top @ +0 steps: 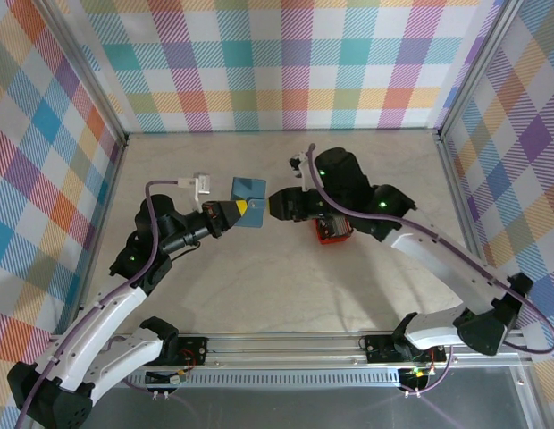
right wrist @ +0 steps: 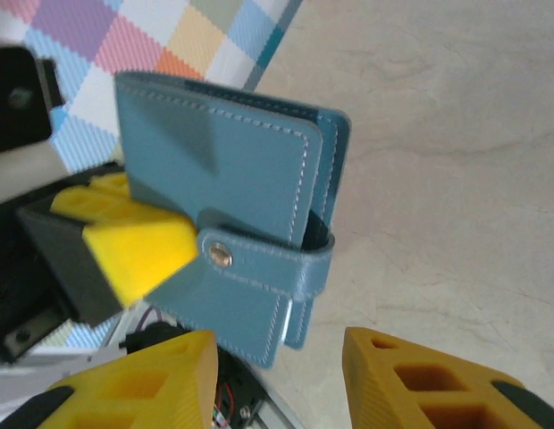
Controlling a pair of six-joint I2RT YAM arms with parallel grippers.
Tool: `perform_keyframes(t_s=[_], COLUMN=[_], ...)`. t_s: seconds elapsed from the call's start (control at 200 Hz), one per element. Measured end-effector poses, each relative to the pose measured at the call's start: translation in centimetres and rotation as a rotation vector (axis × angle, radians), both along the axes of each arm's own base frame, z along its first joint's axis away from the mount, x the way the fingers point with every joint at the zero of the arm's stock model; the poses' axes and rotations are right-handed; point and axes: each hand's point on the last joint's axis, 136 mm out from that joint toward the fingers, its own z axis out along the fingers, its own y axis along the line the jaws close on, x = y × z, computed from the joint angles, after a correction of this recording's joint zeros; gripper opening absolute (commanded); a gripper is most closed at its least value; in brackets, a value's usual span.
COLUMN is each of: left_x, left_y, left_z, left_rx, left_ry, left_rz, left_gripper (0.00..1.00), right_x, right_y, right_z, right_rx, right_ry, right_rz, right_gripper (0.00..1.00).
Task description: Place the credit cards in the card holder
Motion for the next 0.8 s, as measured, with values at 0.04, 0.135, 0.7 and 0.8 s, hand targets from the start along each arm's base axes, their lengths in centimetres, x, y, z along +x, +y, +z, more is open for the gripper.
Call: perform_keyframes(t_s=[0.04, 0.135, 0.7, 0.8], left_x=[0.2, 0.3, 0.7, 0.7], left_y=[0.0, 0.0, 0.3, 0.3], left_z=[-0.1, -0.3, -1.4, -1.6], left_rx=[0.009, 0.023, 0.058, 0.059], left_ry=[-0.005, -0.014, -0.044, -0.043], left_rz=[0.01, 0.024, 0.051, 0.052], left_gripper=[0.0, 0.0, 0.0, 0.0], right_x=[0.3, 1.0, 2.1, 2.3], right_y=[0.6, 1.8, 4.5, 4.6], right_z=[-0.3, -0.9, -1.6, -2.0], right_rx=[-0.012, -0.035, -0.047, -0.067], right_ry=[0.01, 0.023, 0.104, 0.115], right_rz=[-0.013, -0.038, -0.097, -0.106], right_gripper=[0.39, 0.39, 0.4, 0.38])
